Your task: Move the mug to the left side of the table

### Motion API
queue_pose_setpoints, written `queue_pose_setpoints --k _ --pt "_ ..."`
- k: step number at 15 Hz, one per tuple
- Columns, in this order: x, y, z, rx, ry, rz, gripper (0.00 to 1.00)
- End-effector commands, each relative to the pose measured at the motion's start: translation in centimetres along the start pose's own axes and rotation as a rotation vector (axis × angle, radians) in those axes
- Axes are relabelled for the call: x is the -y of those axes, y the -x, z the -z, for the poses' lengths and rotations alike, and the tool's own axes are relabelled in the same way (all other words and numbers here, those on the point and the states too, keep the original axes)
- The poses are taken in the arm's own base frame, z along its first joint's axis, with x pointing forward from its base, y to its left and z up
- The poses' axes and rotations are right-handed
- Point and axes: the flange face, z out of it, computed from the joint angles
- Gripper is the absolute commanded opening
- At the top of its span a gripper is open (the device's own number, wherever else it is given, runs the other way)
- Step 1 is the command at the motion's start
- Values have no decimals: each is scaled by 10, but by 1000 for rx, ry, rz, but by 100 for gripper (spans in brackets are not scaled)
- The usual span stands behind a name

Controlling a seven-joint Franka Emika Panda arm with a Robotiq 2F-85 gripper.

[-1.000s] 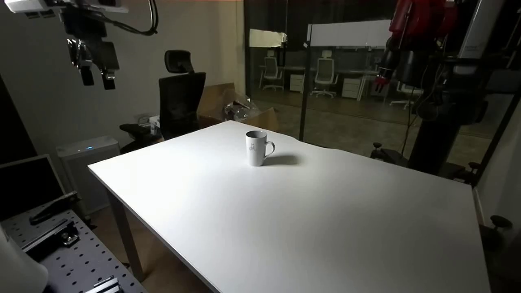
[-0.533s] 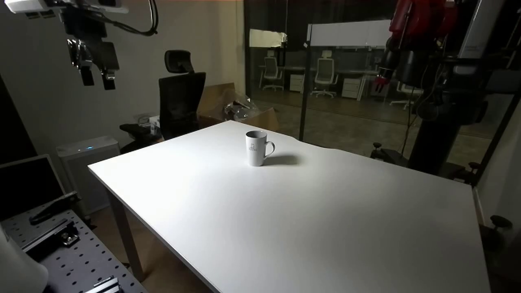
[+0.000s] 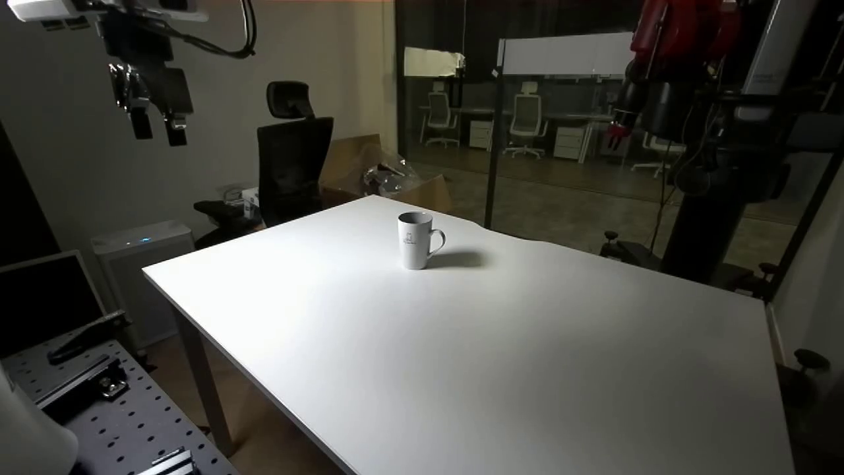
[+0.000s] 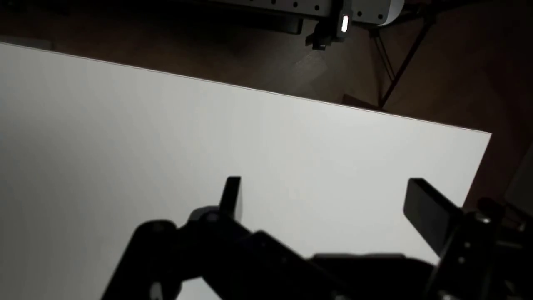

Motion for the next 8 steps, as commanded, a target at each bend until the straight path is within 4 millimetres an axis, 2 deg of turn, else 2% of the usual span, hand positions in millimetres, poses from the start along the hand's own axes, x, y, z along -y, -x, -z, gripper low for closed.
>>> queue_pose_setpoints --k 1,2,4,5,6,8 --pt "-46 -35 3 -32 3 -83 100" --pt "-56 -40 1 -26 -3 -92 100" --pt "-61 -40 0 -12 -10 -113 100" --pt "-72 -46 2 -11 -21 -143 100" --pt "-33 -18 2 -30 1 -70 100" --pt "-73 -36 -3 -17 -25 -131 100"
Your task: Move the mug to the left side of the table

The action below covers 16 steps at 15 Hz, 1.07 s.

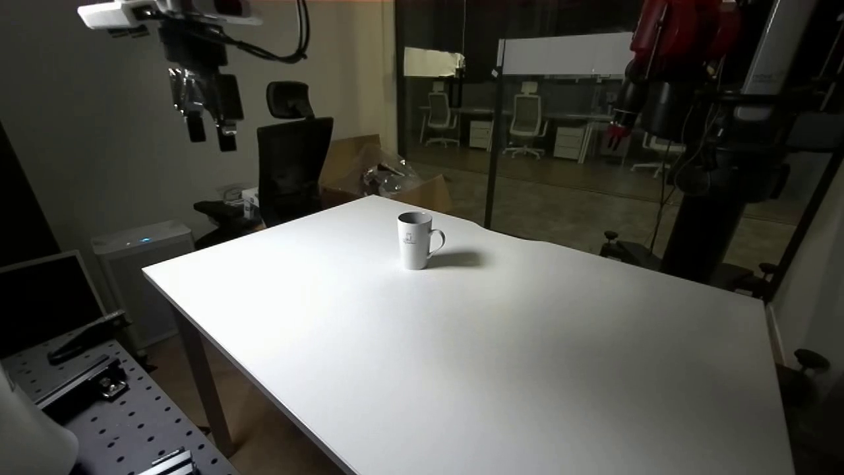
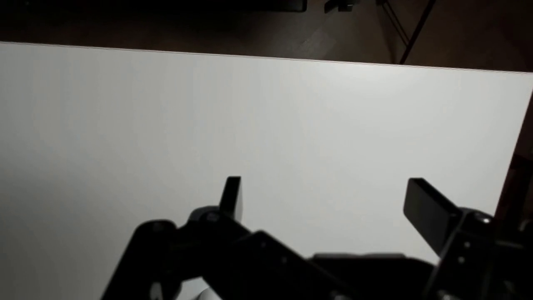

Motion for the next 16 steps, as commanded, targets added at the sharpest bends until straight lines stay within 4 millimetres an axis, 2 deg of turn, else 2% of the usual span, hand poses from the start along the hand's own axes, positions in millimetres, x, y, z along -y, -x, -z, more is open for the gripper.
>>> queue_pose_setpoints --k 1,4,5,7,10,12,13,14,16 --pt "-6 -5 -2 9 -4 -8 100" --pt "-3 -8 -3 15 -1 -1 100" --pt "-7 -12 0 8 4 -11 100" --pt "-29 -27 9 -14 27 -34 100" --pt "-84 -57 24 -32 67 -69 100" --pt "-117 -78 26 -40 86 -87 100" --pt "-96 -51 24 -49 69 -74 100" --pt "-107 -56 24 -46 65 -82 100" --pt "-106 -56 19 -34 65 -76 100"
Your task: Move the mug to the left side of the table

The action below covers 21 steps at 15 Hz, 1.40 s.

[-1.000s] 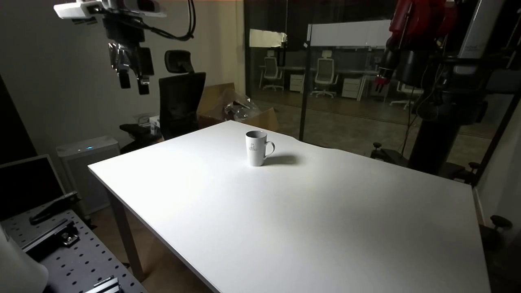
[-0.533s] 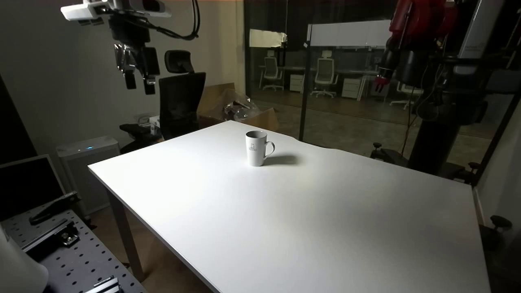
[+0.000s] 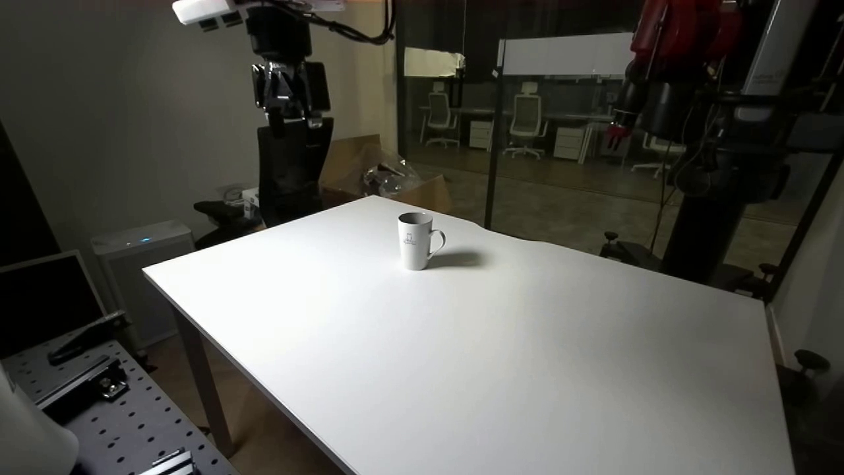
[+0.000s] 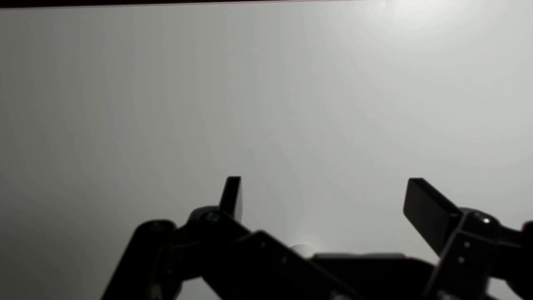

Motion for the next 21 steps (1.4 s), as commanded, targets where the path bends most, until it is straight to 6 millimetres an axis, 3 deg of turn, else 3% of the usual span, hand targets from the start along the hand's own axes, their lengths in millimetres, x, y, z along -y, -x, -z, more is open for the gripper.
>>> queue_pose_setpoints --k 1,3,5,8,12,13,15,18,21 --pt "5 1 1 0 3 10 100" --pt "8 2 2 -4 4 17 100" --pt "-1 -23 -3 -27 -11 -81 100" --pt "-19 -71 -8 -64 -7 -136 100" --pt "-38 -139 -34 -14 15 -151 100" --pt "-35 -99 -23 -53 -8 -132 100" --pt "-39 -126 -39 -28 -3 -137 100" --pt "-39 -137 -47 -14 0 -135 100" --pt "-49 -173 -57 2 -41 -294 100"
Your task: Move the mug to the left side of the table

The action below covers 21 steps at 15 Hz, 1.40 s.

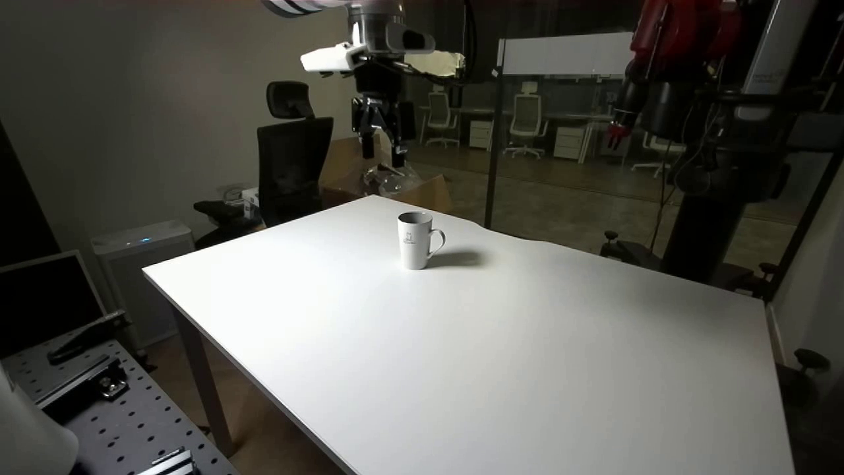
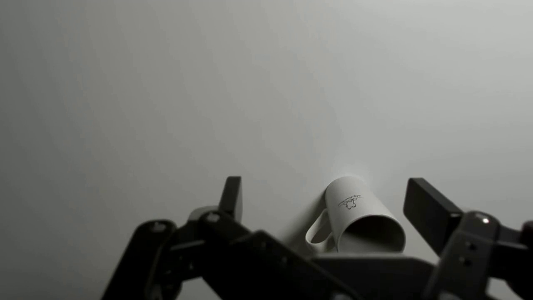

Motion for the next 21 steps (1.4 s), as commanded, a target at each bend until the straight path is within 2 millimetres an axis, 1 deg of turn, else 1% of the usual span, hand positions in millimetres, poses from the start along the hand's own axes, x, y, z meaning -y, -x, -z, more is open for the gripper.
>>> queue_pose_setpoints --k 1,2,3,5,6,8,9,12,16,19,20,21 --pt "-10 -49 -11 15 -33 -179 100" --pt "-15 -62 -13 19 -39 -223 100" --pt "-21 -80 -18 11 -37 -271 100" --pt "-29 -106 -36 31 -21 -354 100" --pt "-27 -73 -24 7 -35 -261 100" --pt "-33 -94 -40 21 -21 -303 100" --pt "-33 -99 -46 24 -18 -310 100" --pt "-13 -107 -58 42 31 -224 100" --pt "17 -120 -86 78 94 -93 100" --pt "28 -133 -105 89 117 -17 100" --pt "30 -140 -111 78 123 5 100" --pt "27 -122 -107 83 102 -30 100"
